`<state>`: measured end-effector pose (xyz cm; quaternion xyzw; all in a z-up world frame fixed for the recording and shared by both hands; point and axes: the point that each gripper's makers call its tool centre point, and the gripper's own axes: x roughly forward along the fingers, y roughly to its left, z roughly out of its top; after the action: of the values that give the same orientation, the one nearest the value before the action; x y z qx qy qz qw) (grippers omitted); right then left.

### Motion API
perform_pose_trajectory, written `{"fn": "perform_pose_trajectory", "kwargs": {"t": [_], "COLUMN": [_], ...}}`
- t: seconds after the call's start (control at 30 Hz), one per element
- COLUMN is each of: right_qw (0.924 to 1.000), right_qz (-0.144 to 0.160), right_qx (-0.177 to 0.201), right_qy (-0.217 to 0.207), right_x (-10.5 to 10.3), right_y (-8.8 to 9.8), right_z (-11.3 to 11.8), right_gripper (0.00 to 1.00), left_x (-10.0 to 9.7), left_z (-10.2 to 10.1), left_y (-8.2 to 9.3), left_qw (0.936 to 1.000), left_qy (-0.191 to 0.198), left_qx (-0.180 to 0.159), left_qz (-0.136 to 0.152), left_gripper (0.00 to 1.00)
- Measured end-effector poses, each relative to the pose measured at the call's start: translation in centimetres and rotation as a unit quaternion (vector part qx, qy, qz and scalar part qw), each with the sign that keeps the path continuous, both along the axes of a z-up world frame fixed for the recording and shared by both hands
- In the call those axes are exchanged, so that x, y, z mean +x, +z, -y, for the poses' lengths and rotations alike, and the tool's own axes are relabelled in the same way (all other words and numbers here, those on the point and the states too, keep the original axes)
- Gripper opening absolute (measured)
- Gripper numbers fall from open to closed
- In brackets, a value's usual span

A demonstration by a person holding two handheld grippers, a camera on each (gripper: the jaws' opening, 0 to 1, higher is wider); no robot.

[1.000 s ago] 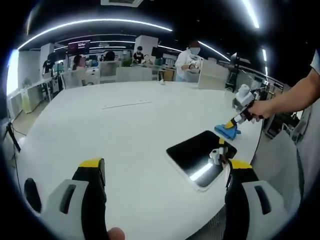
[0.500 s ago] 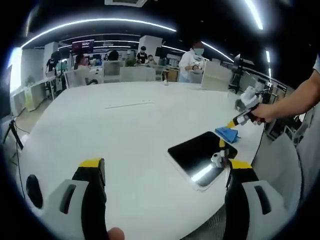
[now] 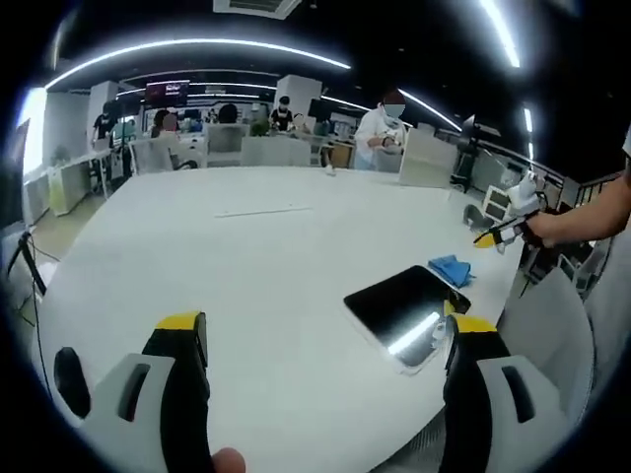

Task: Wipe the mirror surface with the cleaning cloth until all visible marks leave the cleaned area.

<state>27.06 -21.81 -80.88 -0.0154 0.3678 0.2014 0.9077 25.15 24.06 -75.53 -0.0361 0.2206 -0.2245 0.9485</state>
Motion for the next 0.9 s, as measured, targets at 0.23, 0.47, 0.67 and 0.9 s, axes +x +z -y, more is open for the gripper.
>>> {"fn": "perform_pose_trajectory", "kwargs": {"t": [0.23,0.47,0.67,0.9], "right_qw": [0.9986,0.9995,0.9991,0.9984], "right_qz": [0.037,0.018,0.019,0.028], "right_qx": [-0.026,0.019,0.012,0.014], "right_qy": [0.026,0.018,0.035,0.047], "right_x": [-2.4,-4.4,-4.6,-4.1], "right_y": [-0.8,-1.6,-2.0,-1.4], "right_z": [2.1,3.3,4.6,5.0], "right_gripper": [0.99,0.99,0.99,0.99], "left_x": [-0.3,-0.9,-1.8,-1.0], "left_z": [1.0,1.5,2.6,3.4], "left_y": [-0.3,0.4,0.7,1.0], "left_qw": [0.9996,0.9996,0.9994,0.9994], "left_qy": [-0.014,0.003,0.009,0.013], "left_qx": [0.02,0.027,0.031,0.03], "left_qz": [-0.013,0.006,0.009,0.015], "left_gripper": [0.99,0.99,0.99,0.99]}}
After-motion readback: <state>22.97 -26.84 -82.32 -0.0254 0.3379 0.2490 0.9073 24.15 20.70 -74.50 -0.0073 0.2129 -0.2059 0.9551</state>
